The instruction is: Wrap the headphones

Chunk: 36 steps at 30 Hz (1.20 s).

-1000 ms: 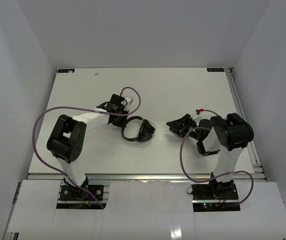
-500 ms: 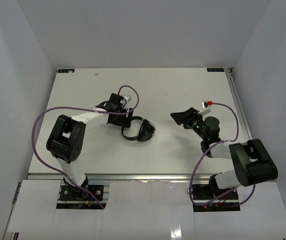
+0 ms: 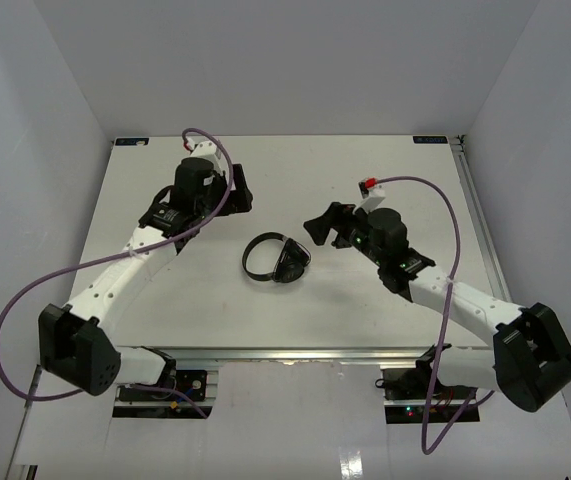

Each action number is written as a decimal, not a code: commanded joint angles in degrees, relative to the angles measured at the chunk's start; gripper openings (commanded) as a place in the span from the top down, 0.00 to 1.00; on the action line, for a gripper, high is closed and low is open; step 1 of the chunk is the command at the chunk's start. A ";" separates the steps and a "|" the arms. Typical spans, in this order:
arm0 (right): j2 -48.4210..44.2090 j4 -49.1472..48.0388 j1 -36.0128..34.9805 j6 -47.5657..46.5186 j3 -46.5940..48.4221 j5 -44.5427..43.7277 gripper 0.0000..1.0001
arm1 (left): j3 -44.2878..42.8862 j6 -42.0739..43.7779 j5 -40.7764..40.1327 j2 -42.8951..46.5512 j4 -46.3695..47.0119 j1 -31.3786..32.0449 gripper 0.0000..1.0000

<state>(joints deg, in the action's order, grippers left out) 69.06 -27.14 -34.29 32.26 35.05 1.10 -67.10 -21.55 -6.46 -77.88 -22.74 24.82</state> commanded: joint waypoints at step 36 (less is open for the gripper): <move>-18.94 33.55 -8.78 -11.11 8.54 -16.95 0.10 | 22.08 -6.73 20.11 30.66 9.88 -0.12 0.02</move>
